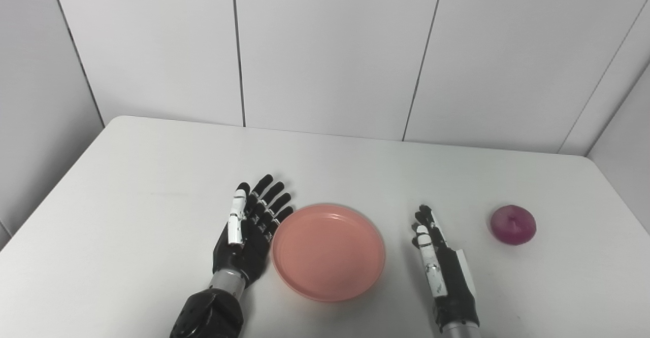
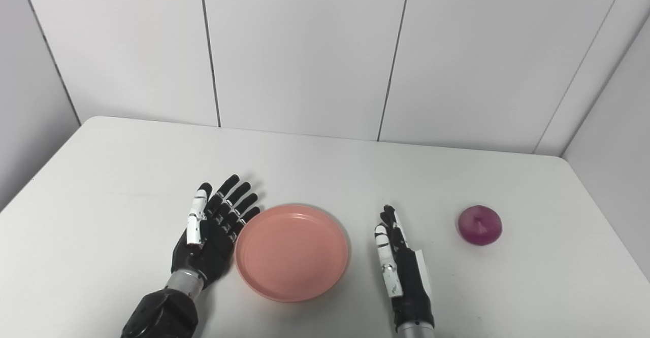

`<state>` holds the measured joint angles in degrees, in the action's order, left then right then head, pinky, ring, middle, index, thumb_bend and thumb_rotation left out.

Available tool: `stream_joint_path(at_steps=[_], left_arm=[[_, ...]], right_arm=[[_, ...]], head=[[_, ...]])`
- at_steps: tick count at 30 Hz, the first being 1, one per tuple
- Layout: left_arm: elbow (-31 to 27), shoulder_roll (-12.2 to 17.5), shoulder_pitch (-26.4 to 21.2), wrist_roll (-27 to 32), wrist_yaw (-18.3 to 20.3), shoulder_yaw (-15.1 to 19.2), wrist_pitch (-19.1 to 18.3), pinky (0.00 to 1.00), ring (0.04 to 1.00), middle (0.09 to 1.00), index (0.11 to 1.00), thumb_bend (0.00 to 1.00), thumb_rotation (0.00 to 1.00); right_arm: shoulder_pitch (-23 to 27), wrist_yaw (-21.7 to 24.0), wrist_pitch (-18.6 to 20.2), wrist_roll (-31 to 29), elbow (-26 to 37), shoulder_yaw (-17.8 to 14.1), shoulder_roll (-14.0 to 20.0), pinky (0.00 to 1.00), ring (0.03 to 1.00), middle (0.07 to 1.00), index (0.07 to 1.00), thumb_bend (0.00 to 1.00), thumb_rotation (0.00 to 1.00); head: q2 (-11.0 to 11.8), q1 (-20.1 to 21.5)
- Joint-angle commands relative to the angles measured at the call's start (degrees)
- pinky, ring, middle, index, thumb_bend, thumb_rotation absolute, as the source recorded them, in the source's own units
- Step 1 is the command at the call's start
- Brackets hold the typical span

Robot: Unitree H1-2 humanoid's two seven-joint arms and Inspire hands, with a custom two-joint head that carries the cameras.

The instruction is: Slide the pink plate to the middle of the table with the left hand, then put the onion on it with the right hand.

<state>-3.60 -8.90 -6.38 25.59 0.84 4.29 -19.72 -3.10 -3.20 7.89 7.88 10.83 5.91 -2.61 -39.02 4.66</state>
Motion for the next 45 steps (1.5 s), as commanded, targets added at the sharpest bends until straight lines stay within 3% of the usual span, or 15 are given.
stream_joint_path(at_steps=[1, 8, 13, 17, 20, 24, 31, 34, 38, 45], left_arm=[[-0.5, -0.1, -0.1, -0.5, -0.1, 0.0, -0.1, 0.88, 0.879, 0.886, 0.864, 0.38, 1.0], [0.2, 0.9, 0.4, -1.5, 1.5, 0.2, 3.5, 0.9, 0.9, 0.904, 0.881, 0.39, 1.0], [0.4, 1.6, 0.4, -1.5, 2.5, 0.5, 4.1, 0.9, 0.901, 0.907, 0.886, 0.4, 1.0], [0.4, 2.3, 0.6, -1.6, 2.7, 0.8, 4.1, 0.89, 0.895, 0.905, 0.882, 0.41, 1.0], [1.8, 3.0, 0.6, -0.7, 4.0, 1.3, 5.1, 0.9, 0.905, 0.91, 0.89, 0.4, 1.0], [2.6, 3.1, 0.5, -0.6, 4.1, 2.1, 5.1, 0.89, 0.894, 0.901, 0.881, 0.39, 1.0], [4.5, 4.0, 0.2, -0.3, 5.5, 3.1, 6.0, 0.9, 0.9, 0.909, 0.89, 0.39, 1.0], [6.2, 4.7, 0.0, 0.7, 7.0, 3.7, 7.1, 0.92, 0.914, 0.921, 0.904, 0.39, 1.0], [8.5, 5.5, -0.3, 2.1, 8.9, 4.5, 8.4, 0.92, 0.914, 0.924, 0.909, 0.4, 1.0], [10.2, 6.1, -0.5, 3.2, 9.6, 4.9, 8.6, 0.92, 0.909, 0.919, 0.901, 0.4, 1.0]], right_arm=[[1.3, -0.7, 0.7, 0.2, 2.2, -0.2, -1.7, 0.94, 0.934, 0.949, 0.957, 0.17, 1.0], [2.2, -1.5, 1.1, 2.0, 3.6, -0.6, -1.0, 0.92, 0.914, 0.932, 0.94, 0.16, 1.0], [2.9, -1.3, 1.6, 5.5, 5.2, -0.7, 0.3, 0.9, 0.914, 0.929, 0.93, 0.18, 1.0], [4.3, -0.9, 3.3, 8.7, 7.4, -0.9, 1.4, 0.9, 0.905, 0.92, 0.915, 0.28, 1.0], [5.6, -0.2, 3.9, 12.3, 8.5, -0.5, 3.1, 0.83, 0.881, 0.893, 0.884, 0.41, 1.0], [7.6, 0.8, 6.8, 18.6, 10.1, 0.2, 5.4, 0.79, 0.845, 0.862, 0.861, 0.52, 0.99], [9.5, 1.7, 8.7, 24.0, 13.0, 0.4, 7.2, 0.78, 0.857, 0.881, 0.876, 0.58, 0.85], [10.0, 1.1, 7.3, 24.6, 13.5, -0.4, 7.6, 0.78, 0.859, 0.896, 0.883, 0.63, 0.73], [10.6, 0.1, 5.7, 29.0, 13.9, -0.7, 9.8, 0.79, 0.865, 0.895, 0.886, 0.66, 0.66], [12.1, 4.0, 10.6, 36.6, 16.3, -2.8, 14.0, 0.76, 0.848, 0.884, 0.876, 0.77, 0.55]], head=[[-0.1, 0.3], [-0.2, 2.3], [-0.5, 3.7], [-0.8, 6.4], [-0.9, 7.5], [-0.8, 9.8], [-0.6, 13.6], [-0.5, 15.8], [-0.3, 16.9], [0.3, 18.3]])
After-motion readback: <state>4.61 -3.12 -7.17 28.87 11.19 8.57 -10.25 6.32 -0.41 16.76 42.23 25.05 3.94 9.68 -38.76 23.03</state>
